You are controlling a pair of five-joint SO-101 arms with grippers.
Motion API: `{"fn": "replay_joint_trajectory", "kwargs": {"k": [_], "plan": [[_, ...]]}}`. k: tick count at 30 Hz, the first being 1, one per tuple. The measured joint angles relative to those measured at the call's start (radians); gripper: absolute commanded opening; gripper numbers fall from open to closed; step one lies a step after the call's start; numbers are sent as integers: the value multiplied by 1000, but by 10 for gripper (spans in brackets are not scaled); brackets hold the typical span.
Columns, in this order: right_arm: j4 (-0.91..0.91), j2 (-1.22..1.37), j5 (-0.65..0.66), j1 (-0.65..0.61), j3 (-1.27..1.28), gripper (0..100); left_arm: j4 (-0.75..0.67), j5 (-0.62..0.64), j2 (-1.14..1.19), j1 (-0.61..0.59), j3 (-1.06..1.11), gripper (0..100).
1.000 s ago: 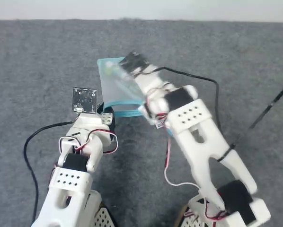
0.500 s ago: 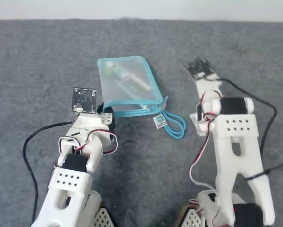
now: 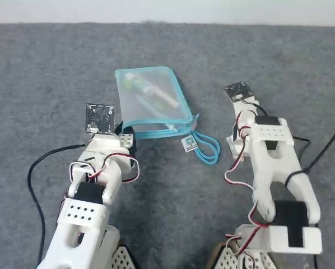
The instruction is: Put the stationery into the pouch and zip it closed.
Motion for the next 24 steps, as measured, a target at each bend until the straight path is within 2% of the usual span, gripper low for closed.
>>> {"fn": "replay_joint_trajectory", "kwargs": {"k": [8, 12, 24], "plan": [[-32, 55, -2, -11, -5, 195, 0, 0, 0, 0, 0, 12], [-32, 81, -3, -38, -15, 132, 0, 0, 0, 0, 0, 12], [89, 106, 2, -34, 6, 104, 0, 0, 0, 0, 0, 12]]}}
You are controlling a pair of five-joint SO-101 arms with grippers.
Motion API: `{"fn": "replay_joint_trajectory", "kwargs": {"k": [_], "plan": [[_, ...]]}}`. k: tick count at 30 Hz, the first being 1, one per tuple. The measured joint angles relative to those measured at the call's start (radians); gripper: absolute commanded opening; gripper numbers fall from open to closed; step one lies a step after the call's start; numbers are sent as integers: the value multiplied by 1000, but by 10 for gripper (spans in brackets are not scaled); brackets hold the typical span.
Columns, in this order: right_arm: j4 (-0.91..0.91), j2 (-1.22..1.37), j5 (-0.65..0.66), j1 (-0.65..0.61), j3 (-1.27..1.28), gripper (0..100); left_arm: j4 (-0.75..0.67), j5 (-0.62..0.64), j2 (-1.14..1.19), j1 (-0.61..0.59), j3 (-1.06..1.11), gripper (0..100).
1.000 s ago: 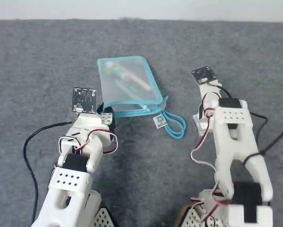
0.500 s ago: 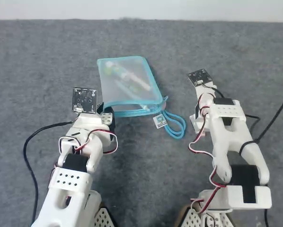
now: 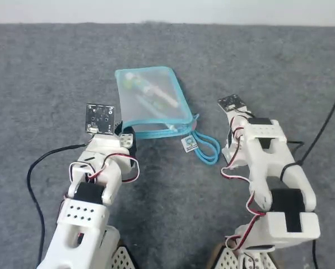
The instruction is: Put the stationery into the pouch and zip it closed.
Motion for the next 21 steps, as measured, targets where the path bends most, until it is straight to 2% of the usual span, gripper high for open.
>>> {"fn": "replay_joint_trajectory", "kwargs": {"k": [4, 11, 17, 21], "plan": [[20, 0, 0, 17, 2, 2, 0, 0, 0, 0, 0, 12], [60, -55, -2, 60, 8, 7, 0, 0, 0, 0, 0, 12], [213, -376, -9, 17, 8, 7, 0, 0, 0, 0, 0, 12], [330, -654, -9, -110, 8, 7, 0, 0, 0, 0, 0, 12]]}}
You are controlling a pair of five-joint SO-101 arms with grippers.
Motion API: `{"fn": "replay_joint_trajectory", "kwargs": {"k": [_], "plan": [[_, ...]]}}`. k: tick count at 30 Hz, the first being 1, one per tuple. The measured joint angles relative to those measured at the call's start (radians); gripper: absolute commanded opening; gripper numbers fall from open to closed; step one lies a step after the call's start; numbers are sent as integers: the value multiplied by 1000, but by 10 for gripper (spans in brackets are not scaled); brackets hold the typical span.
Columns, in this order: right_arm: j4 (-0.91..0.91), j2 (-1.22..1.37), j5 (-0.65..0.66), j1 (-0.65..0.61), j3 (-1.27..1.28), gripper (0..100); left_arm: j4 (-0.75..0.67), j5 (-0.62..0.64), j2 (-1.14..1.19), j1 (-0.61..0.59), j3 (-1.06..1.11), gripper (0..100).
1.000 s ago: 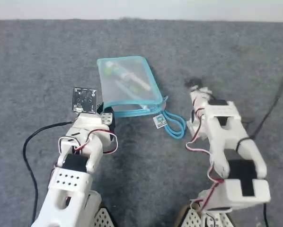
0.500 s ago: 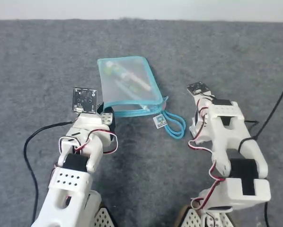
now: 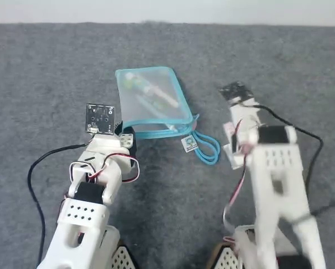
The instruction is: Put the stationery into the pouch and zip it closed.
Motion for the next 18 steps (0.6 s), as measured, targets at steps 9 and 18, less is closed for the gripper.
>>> {"fn": "replay_joint_trajectory", "kwargs": {"k": [9, 18], "plan": [[123, -259, 17, -465, 0, 7, 0, 0, 0, 0, 0, 12], [5, -54, 26, -519, 0, 7, 0, 0, 0, 0, 0, 12]]}}
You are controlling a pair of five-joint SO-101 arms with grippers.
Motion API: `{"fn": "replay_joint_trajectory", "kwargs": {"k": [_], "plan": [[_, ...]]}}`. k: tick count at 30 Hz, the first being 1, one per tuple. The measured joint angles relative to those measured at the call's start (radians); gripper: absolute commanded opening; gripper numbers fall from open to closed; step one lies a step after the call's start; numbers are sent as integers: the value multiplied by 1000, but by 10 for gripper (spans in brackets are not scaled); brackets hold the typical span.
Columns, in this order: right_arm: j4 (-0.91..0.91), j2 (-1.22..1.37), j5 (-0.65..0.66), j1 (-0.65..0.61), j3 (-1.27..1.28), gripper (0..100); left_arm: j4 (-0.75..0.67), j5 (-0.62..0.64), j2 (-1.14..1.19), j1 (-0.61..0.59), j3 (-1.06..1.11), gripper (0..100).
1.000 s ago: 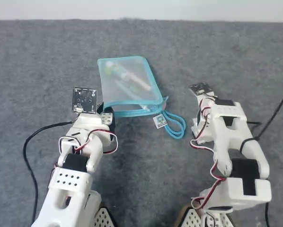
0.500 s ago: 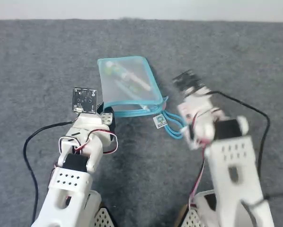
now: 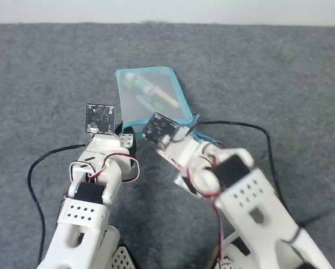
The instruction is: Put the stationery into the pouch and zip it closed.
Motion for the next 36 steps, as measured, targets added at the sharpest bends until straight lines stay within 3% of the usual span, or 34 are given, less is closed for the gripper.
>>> {"fn": "replay_joint_trajectory", "kwargs": {"k": [11, 19, 30, 36], "plan": [[-15, 402, -25, 2, -295, 7, 0, -55, 0, 55, 0, 12], [147, 706, -115, 106, -624, 7, 0, -61, 0, 61, 0, 12], [390, 1026, -126, 140, -1091, 11, 0, -173, 0, 196, 38, 12], [396, 1132, -167, 138, -1217, 109, 0, -176, 0, 198, 38, 12]]}}
